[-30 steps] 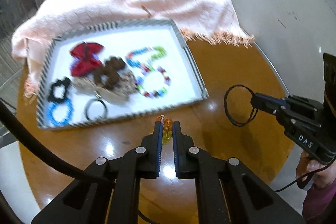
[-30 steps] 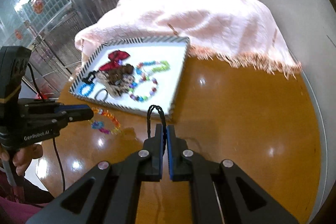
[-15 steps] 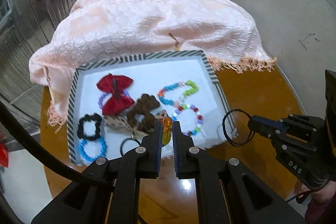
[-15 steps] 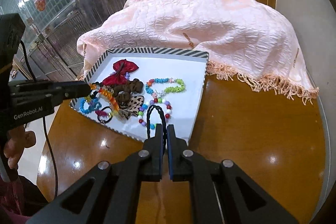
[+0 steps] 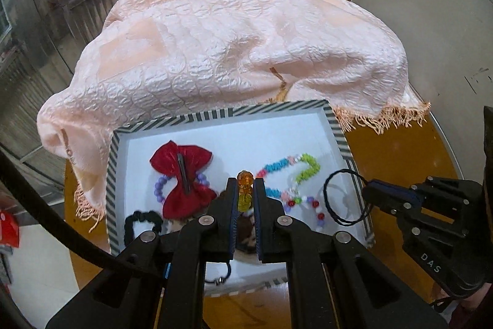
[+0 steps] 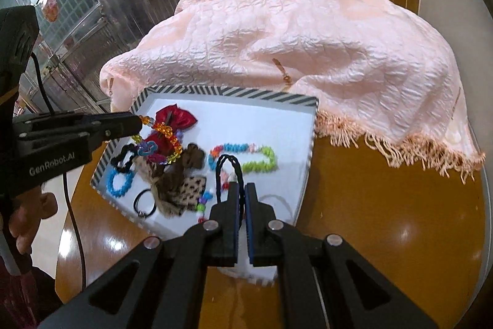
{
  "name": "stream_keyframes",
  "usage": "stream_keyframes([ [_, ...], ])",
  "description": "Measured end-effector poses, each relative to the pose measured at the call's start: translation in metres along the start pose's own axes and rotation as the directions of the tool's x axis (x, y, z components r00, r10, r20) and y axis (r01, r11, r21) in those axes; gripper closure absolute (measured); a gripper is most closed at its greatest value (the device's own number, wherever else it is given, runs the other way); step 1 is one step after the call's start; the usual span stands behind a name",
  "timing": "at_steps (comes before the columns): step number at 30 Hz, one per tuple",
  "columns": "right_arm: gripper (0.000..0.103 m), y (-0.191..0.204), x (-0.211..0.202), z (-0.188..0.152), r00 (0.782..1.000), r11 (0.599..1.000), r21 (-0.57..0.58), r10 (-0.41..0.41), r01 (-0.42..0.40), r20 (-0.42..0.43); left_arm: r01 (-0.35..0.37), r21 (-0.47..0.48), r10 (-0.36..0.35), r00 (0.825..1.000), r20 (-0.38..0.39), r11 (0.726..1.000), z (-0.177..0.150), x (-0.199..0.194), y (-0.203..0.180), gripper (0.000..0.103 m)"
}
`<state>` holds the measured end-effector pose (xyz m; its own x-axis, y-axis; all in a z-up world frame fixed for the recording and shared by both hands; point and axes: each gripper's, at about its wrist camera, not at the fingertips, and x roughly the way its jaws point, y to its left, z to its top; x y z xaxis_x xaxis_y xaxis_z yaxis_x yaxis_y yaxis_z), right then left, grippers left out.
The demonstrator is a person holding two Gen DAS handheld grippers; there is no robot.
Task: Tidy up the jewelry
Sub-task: 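Carry the amber bracelet and black hair tie over the tray, then lower both items into the tray and open both tools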
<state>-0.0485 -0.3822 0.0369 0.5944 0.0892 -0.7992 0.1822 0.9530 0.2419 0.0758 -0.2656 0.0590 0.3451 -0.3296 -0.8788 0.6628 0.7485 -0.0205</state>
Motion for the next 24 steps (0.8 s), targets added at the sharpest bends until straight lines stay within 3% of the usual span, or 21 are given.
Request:
stream_keyframes([
  [7,0.1,-0.013,0.034,0.033,1.0,0.999,0.038,0.02,-0.019,-0.018,0.019,-0.073,-0.021,0.999,-0.024,0.997,0.022,0.037,0.018,0.1],
  [14,0.1,-0.027,0.086,0.061,0.997,0.996,0.08,0.046,-0.04,-0.067,-0.043,-0.179,0.026,0.995,-0.098,0.983,0.025,0.083,0.054,0.1],
  [19,0.099,-0.039,0.115,0.067,0.996,0.996,0.088,-0.012,0.021,-0.093,-0.084,-0.196,0.059,0.99,-0.132,0.977,0.018,0.1,0.068,0.1],
  [24,0.095,-0.037,0.128,0.062,0.99,0.993,0.045,-0.099,0.105,-0.104,-0.115,-0.175,0.096,0.989,-0.112,0.978,0.013,0.099,0.065,0.1],
])
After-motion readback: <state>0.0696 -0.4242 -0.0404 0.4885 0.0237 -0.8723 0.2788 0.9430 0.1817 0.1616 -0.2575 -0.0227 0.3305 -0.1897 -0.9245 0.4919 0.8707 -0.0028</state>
